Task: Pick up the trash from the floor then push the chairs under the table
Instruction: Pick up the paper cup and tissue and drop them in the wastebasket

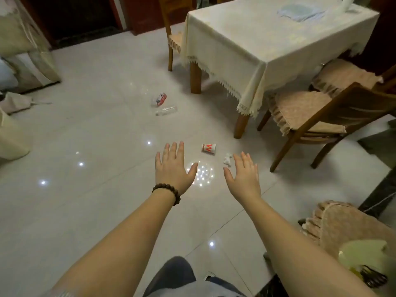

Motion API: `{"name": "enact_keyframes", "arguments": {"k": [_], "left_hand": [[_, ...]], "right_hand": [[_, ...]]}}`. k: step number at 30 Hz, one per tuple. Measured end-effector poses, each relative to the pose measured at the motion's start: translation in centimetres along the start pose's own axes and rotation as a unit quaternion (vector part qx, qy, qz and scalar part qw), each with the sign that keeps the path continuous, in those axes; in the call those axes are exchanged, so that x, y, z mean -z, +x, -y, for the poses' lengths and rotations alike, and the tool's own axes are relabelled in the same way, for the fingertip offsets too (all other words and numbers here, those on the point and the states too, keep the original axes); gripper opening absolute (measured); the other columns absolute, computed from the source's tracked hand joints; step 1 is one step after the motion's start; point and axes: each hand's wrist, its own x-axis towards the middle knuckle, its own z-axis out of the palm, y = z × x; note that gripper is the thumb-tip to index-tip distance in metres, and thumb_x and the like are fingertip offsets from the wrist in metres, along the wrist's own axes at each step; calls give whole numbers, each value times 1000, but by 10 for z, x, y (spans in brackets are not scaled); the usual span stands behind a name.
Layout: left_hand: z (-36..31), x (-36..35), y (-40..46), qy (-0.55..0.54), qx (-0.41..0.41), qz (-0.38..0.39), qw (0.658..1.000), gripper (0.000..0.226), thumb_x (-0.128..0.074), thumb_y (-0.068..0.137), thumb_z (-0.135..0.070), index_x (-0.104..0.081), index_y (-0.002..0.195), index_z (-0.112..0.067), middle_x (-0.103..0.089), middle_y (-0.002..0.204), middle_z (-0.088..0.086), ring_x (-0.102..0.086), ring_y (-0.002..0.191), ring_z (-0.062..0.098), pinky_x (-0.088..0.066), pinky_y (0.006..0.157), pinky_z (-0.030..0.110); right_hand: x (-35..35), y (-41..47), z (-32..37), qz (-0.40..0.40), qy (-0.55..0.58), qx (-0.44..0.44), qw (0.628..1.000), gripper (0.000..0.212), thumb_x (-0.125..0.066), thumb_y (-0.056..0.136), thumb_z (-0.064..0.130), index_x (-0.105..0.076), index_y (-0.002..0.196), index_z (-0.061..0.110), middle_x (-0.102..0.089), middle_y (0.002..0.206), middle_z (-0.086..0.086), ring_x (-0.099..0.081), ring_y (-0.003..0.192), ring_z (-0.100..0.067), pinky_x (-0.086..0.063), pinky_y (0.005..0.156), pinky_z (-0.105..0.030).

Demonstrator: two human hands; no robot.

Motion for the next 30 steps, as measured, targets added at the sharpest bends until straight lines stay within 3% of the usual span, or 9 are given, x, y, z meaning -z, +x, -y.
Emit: {"name": "enact_keyframes", "arguments": {"k": [12,21,30], "left_hand": [[29,-23,143,-11,-29,23,999,75,-33,93,-57,-7,152,-19,-12,159,4,-1,147,22,-4,119,45],[82,-30,357,27,-146,106,983,74,-31,93,-58,-5,152,-21,-9,160,3,0,147,21,-1,118,45],[69,-49,480,43,-240,166,955,74,-33,93,-57,-8,151,-20,-12,159,5,-3,147,23,-5,119,46]], "right_hand": [[-35,118,9,-18,8,-67,998,56,-41,96,43,-29,145,19,-21,156,-4,-9,146,-20,-6,118,-38],[-86,266,70,-72,62,-235,967,52,-46,95,34,-35,142,14,-27,154,-10,-15,144,-26,-14,118,-40],[-96,338,76,-102,63,-339,933,56,-43,96,39,-31,144,15,-26,154,-10,-17,143,-26,-18,115,-38]]}}
